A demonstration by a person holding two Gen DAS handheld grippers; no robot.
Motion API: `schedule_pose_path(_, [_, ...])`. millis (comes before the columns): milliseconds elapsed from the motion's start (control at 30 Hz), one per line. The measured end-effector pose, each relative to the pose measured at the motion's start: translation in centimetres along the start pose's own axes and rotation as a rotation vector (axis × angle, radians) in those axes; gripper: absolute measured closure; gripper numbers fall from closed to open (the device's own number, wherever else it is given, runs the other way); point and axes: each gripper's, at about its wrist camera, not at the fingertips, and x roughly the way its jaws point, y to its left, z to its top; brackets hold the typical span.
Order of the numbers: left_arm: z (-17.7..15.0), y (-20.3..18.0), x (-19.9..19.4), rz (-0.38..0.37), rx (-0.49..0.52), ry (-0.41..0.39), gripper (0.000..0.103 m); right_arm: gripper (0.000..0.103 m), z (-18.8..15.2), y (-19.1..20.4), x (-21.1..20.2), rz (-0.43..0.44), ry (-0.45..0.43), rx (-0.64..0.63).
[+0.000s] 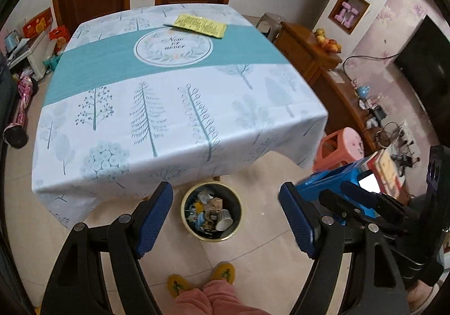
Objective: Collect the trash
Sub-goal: 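Raise both tools back toward the table, then reach the right gripper toward the yellow packet and white item on the table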
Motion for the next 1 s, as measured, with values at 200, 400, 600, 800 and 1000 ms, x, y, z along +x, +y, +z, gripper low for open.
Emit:
schedule_pose_path(200, [1.8,-0.6,-3.1,0.024,-0.013,-0.073,0.026,0.048,2.1,0.7,-2.4,0.019,-0.055,-0.039])
schedule_pose_path(400, [3.5,-1.3,-6.0,0.056,-0.014,-0.154,0.026,0.048,4.0,1.3,-4.2,0.054,-0.102,-0.092])
schedule_pose_path(600, [4.9,-1.8,-8.3,0.077,-0.028,-0.235,0.026,0.048,5.8,2.0,-5.3,0.077,-0.142,-0.155])
schedule_pose_path(800, [6.1,-1.2,-9.2,0.095,-0.066,-0.284,0.026,0.048,8.0,2.6,-5.9,0.099,-0.181,-0.205])
schedule_pose_path(1000, [8.3,1.5,-8.4,0.126,-0.135,-0.291,0.026,0.048,10.6,3.8,-4.5,0.1,-0.192,-0.257])
